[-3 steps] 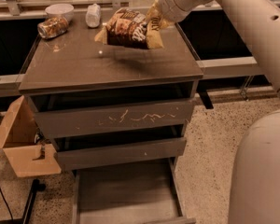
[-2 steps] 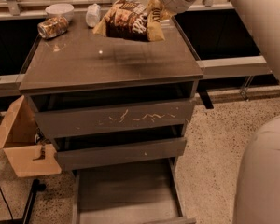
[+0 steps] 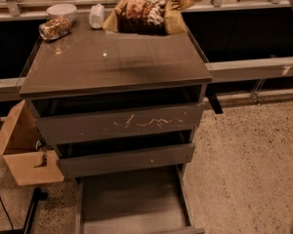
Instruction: Place brown chip bag into bottom drawer
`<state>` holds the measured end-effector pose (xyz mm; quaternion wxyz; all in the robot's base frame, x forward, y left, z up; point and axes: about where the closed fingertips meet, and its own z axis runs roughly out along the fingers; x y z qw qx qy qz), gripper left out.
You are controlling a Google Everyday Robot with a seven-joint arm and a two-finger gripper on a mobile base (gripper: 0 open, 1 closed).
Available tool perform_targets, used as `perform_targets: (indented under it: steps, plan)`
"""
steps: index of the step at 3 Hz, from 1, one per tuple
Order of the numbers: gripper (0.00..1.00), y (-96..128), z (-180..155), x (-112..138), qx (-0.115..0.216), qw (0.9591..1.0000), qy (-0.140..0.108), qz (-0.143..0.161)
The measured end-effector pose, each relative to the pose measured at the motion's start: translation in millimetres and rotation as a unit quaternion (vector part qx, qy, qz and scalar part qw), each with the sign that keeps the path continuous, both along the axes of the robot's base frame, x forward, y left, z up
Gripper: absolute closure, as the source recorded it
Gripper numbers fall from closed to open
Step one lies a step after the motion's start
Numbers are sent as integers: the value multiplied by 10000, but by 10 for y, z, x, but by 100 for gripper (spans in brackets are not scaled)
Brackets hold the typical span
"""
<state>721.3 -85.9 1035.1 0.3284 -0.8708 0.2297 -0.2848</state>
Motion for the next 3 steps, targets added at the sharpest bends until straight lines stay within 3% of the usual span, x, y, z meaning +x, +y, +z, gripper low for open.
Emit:
perform_targets:
  steps: [2, 3]
  plan:
    - [100, -321, 102, -803, 50, 9988, 363, -316]
    - [100, -318, 105, -803, 50, 9988, 362, -311]
